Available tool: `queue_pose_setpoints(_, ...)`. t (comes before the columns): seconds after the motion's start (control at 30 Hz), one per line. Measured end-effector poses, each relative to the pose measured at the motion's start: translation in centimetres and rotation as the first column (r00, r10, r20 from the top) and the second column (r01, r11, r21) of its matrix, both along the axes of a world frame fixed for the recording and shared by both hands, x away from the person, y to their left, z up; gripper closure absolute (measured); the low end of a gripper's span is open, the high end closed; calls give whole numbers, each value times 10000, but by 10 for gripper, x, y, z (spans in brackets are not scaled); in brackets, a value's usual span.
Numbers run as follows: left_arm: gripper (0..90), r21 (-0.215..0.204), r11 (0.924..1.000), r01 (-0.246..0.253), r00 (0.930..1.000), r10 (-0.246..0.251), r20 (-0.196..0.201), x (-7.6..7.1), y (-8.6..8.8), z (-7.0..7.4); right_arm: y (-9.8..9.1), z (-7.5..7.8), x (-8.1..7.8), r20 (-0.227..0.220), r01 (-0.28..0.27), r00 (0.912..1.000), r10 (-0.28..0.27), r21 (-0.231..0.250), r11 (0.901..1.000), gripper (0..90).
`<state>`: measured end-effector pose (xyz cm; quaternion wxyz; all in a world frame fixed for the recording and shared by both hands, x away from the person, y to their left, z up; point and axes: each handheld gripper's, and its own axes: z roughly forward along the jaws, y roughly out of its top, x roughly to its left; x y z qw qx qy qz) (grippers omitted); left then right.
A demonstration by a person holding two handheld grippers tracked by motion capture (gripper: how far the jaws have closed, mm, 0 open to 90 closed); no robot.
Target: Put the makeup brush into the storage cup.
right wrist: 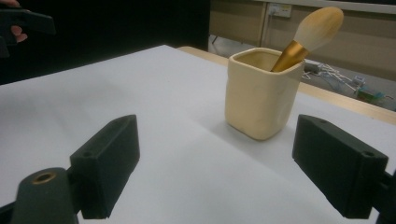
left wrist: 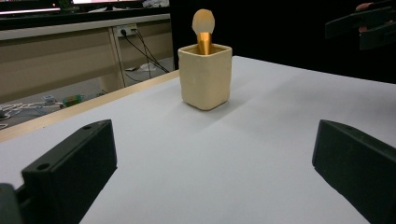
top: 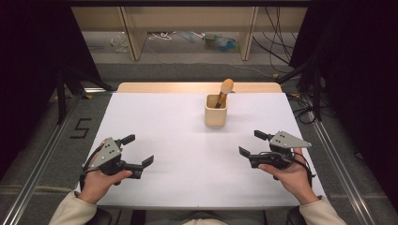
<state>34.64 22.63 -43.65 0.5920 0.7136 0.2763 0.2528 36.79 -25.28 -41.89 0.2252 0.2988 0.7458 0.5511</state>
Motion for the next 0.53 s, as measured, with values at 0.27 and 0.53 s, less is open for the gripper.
queue_pose_setpoints(0.27,0,-53,10000,-7,10000,7,-12,0,-1,0,0,-1,-1,-137,54,9999,-54,-63,10000,159)
queue_pose_setpoints(0.53,0,14,10000,-52,10000,52,-50,0,0,0,1,-2,-1,-83,59,9999,-59,-38,10000,158)
